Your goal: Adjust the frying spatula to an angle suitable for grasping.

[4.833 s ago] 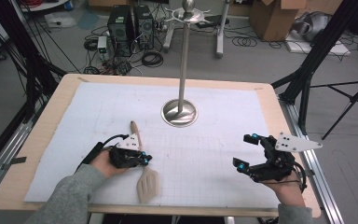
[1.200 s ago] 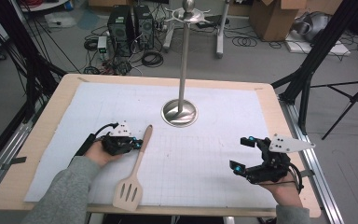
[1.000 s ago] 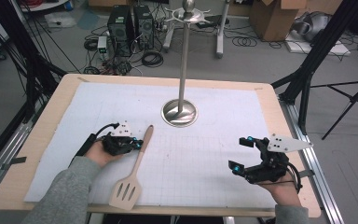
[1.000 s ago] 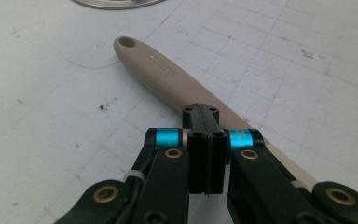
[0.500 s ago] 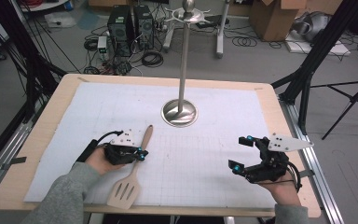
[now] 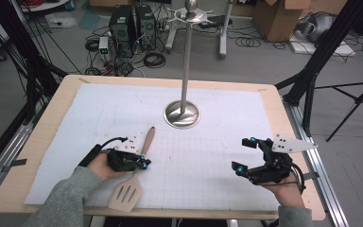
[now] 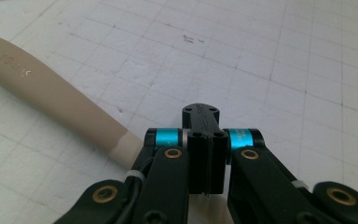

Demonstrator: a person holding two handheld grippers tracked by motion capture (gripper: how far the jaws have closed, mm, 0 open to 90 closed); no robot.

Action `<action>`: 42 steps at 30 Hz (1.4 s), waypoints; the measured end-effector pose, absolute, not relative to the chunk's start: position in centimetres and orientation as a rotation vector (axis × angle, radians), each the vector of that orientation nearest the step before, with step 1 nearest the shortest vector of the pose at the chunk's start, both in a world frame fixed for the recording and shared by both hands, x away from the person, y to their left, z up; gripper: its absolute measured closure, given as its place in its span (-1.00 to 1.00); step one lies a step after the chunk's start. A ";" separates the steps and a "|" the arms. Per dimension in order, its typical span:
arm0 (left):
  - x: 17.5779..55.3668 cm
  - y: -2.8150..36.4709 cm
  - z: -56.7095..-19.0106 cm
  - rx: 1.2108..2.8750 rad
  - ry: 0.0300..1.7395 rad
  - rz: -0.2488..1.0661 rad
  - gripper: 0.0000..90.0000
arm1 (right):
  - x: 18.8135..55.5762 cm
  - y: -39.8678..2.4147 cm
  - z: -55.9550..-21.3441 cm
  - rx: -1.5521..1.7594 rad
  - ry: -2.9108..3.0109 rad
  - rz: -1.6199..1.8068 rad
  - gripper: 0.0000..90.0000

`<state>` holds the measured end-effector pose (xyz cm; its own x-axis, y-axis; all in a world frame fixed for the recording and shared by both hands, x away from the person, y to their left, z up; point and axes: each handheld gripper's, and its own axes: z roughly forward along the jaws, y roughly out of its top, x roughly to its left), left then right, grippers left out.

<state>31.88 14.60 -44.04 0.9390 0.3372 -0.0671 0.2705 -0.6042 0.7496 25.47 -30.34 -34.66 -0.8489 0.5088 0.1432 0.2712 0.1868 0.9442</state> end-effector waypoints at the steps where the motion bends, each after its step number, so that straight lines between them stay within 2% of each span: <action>1: 31.8 14.6 -44.0 2.252 0.429 0.102 0.99 | 25.5 -30.3 -34.7 0.759 2.255 1.726 -0.84; 8: 31.4 15.8 -44.0 2.254 0.385 0.110 1.00 | 25.8 -30.1 -34.6 0.745 2.254 1.742 -0.84; 27: 30.9 20.5 -44.2 2.208 0.419 0.084 1.00 | 27.2 -28.7 -34.6 0.702 2.285 1.767 -0.84; 32: 31.1 21.0 -44.0 2.196 0.460 0.059 0.99 | 27.4 -28.3 -34.7 0.692 2.302 1.757 -0.84; 38: 32.4 22.6 -43.1 2.117 0.599 0.194 0.99 | 27.2 -28.5 -34.7 0.703 2.296 1.754 -0.84; 42: 33.4 23.3 -43.3 2.099 0.692 0.217 0.99 | 26.9 -28.7 -34.7 0.712 2.291 1.752 -0.84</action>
<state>33.37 23.26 -43.33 0.8291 0.5501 -0.0998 0.3949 -0.4497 0.8011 26.90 -28.69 -34.73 -0.8714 0.4674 0.1493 0.2666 0.1957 0.9437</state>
